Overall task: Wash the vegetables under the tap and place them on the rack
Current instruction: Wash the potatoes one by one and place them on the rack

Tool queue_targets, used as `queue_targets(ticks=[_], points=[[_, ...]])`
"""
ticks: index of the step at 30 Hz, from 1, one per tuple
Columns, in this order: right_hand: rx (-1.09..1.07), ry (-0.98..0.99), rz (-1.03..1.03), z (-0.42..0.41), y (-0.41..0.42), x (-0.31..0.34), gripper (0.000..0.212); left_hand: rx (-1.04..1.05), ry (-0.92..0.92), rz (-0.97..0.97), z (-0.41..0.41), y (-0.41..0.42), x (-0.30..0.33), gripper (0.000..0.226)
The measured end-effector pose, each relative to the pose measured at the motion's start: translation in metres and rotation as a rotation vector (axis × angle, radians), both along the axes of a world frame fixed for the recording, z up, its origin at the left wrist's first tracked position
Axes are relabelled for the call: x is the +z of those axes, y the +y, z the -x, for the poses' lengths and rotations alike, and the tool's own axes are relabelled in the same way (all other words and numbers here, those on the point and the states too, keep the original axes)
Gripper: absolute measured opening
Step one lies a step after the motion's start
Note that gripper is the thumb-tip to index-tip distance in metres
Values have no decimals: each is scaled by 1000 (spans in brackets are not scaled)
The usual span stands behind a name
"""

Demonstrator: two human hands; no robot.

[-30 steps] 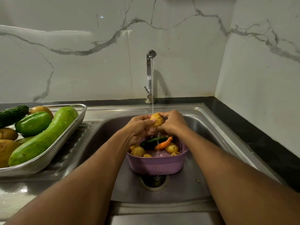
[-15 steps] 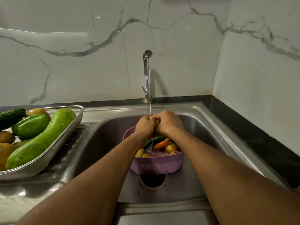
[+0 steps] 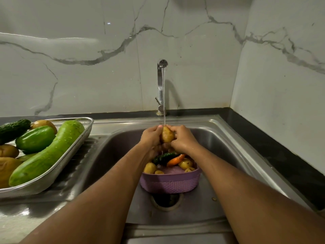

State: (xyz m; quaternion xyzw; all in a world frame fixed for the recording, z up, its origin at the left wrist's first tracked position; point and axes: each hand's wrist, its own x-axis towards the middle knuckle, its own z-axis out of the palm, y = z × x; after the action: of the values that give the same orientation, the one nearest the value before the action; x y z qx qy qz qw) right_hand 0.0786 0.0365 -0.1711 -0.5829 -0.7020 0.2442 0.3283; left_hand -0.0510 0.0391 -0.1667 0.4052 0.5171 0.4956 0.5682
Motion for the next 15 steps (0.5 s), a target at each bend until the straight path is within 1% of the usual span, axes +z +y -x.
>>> queue_targets(ticks=[3,5,7,9,12,15], points=[[-21,39,45,-3,0,-2,78,-58,46,-56,0,1,-1,27],[-1,30,47,-3,-1,-4,66,-49,125,-110,3,2,-4,24],[21,3,22,-1,0,-6,48,23,178,-143,5,1,-7,17],[23,-48,-21,1,1,-6,37,110,207,-160,5,2,-8,13],[19,-52,-56,1,1,-3,31,178,218,-156,2,2,-6,17],[25,-82,-28,-3,1,-3,33,132,210,-137,3,1,-5,21]])
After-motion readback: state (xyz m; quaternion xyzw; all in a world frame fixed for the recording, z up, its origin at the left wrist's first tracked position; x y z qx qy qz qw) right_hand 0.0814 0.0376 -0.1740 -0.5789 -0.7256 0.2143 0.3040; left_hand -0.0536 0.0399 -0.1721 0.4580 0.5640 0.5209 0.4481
